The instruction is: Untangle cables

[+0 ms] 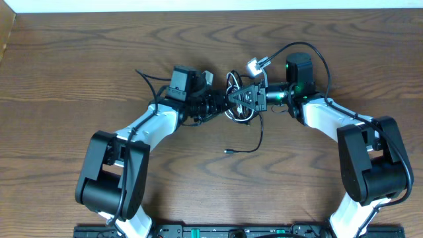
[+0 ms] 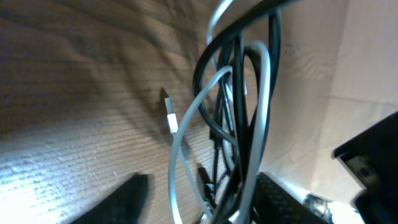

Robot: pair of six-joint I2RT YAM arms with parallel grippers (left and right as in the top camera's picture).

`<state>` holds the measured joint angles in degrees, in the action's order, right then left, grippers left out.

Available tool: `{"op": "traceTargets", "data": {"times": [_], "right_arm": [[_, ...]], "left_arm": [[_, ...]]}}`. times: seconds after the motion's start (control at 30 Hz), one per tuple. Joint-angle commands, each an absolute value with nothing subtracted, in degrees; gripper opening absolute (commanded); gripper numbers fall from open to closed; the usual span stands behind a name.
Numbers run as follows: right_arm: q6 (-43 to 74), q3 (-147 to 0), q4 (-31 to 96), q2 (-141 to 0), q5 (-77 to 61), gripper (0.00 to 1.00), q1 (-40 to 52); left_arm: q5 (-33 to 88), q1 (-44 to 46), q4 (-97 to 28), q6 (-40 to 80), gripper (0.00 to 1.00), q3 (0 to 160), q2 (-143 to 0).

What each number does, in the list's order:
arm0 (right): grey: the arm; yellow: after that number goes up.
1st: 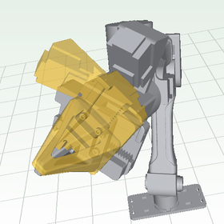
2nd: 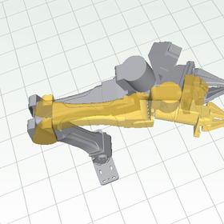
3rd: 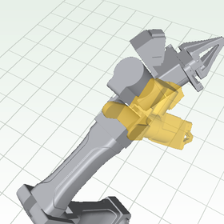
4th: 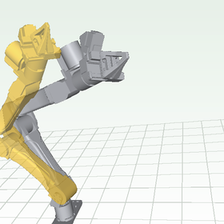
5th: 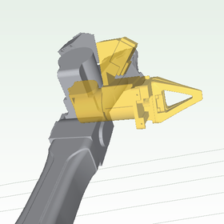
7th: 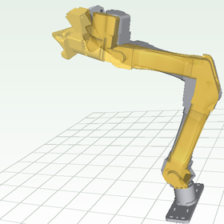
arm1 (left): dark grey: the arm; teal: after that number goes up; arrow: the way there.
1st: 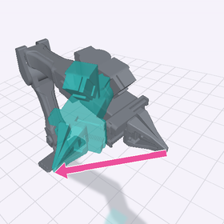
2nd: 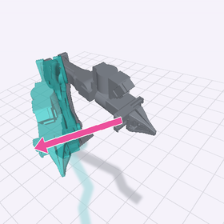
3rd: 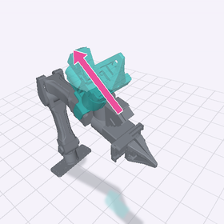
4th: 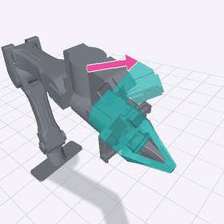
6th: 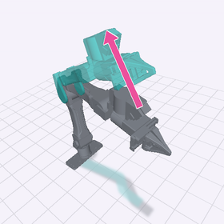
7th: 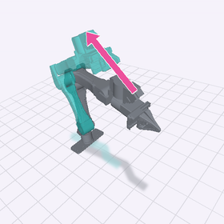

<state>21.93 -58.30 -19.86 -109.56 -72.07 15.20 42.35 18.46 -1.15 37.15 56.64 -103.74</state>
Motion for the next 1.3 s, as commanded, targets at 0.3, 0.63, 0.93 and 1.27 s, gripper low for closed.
{"op": "traceTargets", "data": {"times": [0.3,0.63,0.93,1.27], "right_arm": [[23.4,-58.35,-20.01,-109.65,-71.9,0.01,13.04],[21.58,-58.35,-9.52,-109.65,-60.9,0.01,3.68],[16.6,-58.35,-1.37,-109.65,-52.75,0.01,-0.97],[15.99,-58.35,4.75,-109.65,-38.96,0.01,-1.56]], "left_arm": [[49.39,17.67,-0.97,28.4,0.07,56.49,-103.77],[74.72,8.32,0.58,25.26,0.07,56.49,-98.28],[76.07,3.4,1.63,25.28,0.08,56.49,-90.96],[75.35,-1.21,1.32,25.26,0.08,56.49,-88.77]]}}
